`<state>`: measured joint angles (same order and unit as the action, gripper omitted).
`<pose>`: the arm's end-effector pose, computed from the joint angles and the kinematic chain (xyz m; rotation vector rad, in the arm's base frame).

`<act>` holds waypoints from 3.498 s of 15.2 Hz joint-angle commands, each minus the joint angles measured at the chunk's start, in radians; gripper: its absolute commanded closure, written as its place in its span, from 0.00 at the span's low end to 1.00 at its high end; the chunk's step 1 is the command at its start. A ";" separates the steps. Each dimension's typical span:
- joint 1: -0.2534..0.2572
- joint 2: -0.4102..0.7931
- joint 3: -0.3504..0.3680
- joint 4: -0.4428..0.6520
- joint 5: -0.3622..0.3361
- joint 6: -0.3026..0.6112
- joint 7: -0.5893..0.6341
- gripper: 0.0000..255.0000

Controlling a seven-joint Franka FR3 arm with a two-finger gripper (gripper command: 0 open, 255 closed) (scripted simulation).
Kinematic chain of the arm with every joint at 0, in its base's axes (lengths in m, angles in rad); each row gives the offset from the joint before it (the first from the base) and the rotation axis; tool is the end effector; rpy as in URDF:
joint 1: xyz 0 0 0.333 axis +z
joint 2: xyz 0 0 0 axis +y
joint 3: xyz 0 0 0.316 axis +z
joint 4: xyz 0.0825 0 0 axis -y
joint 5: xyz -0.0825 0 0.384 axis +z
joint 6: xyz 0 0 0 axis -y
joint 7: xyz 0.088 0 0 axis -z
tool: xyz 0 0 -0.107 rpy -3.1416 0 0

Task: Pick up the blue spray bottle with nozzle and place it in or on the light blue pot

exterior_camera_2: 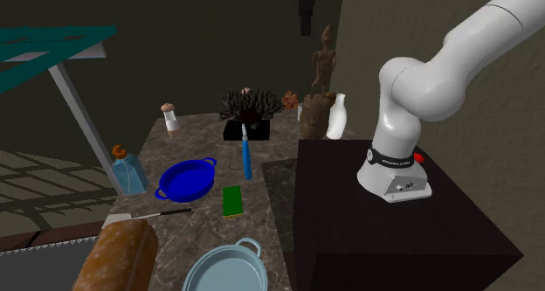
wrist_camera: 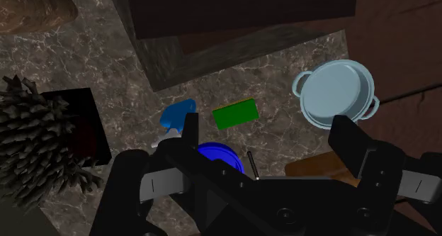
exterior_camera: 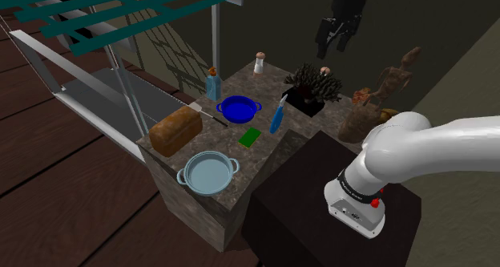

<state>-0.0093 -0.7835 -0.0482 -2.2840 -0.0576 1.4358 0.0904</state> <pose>0.2927 -0.0290 0.6115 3.1076 -0.2158 -0.1009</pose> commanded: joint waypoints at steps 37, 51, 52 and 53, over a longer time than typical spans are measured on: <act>-0.258 1.234 -0.206 0.286 0.480 0.639 0.265 0.00; -0.347 1.524 -0.169 0.417 0.643 0.724 0.279 0.00; -0.346 1.535 -0.163 0.413 0.651 0.739 0.274 0.00; -0.346 1.535 -0.163 0.413 0.651 0.739 0.274 0.00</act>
<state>-0.3555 0.7448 -0.2141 -1.8722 0.5897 2.1690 0.3660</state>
